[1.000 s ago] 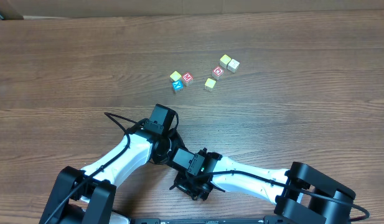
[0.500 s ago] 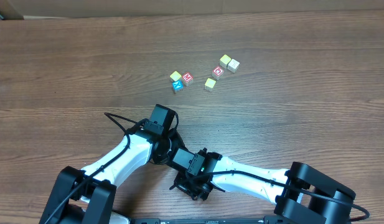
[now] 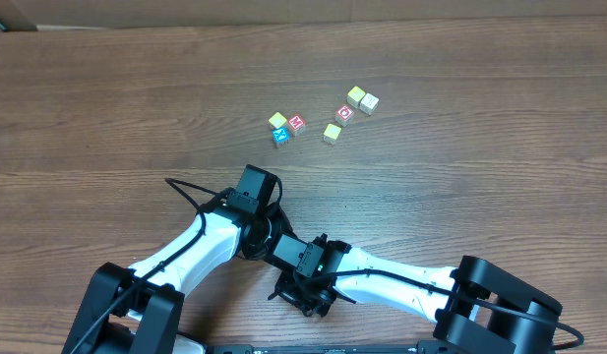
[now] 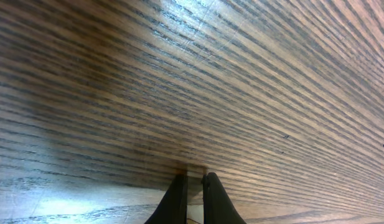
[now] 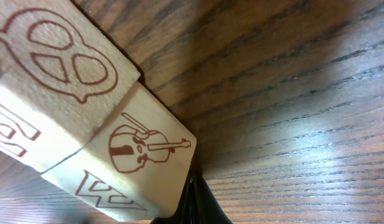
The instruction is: Flip 3 blocks
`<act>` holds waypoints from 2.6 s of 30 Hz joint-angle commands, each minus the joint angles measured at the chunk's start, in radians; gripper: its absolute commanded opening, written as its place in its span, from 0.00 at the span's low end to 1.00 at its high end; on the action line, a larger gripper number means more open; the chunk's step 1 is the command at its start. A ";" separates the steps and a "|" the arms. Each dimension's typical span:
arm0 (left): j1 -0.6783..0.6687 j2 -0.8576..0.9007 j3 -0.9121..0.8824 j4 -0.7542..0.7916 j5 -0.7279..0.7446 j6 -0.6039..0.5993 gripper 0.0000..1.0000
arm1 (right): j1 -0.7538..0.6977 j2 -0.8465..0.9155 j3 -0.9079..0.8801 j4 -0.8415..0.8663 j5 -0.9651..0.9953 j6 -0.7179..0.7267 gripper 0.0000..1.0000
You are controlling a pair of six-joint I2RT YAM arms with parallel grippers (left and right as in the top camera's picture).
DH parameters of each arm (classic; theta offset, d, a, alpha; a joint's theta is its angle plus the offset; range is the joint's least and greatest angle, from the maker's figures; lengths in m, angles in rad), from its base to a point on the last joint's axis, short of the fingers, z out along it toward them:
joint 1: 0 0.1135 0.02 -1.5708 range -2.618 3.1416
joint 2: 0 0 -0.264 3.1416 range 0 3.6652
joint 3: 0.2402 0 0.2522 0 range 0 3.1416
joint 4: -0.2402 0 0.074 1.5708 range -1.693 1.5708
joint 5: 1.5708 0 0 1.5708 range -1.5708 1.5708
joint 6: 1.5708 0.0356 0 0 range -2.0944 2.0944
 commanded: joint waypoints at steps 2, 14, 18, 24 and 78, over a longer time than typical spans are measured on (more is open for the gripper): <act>-0.015 0.028 -0.031 -0.011 0.042 0.029 0.04 | -0.014 0.015 0.014 0.014 0.115 0.008 0.04; -0.015 0.028 -0.031 0.006 0.042 0.029 0.04 | -0.014 0.015 0.014 0.029 0.115 0.007 0.04; -0.015 0.028 -0.031 0.010 0.042 0.029 0.04 | -0.014 0.015 0.014 0.029 0.115 0.007 0.04; -0.015 0.028 -0.031 0.013 0.030 0.030 0.04 | -0.014 0.015 0.014 0.029 0.115 0.007 0.04; -0.015 0.028 -0.031 0.083 -0.041 0.052 0.04 | -0.014 0.015 0.014 0.006 0.114 0.012 0.04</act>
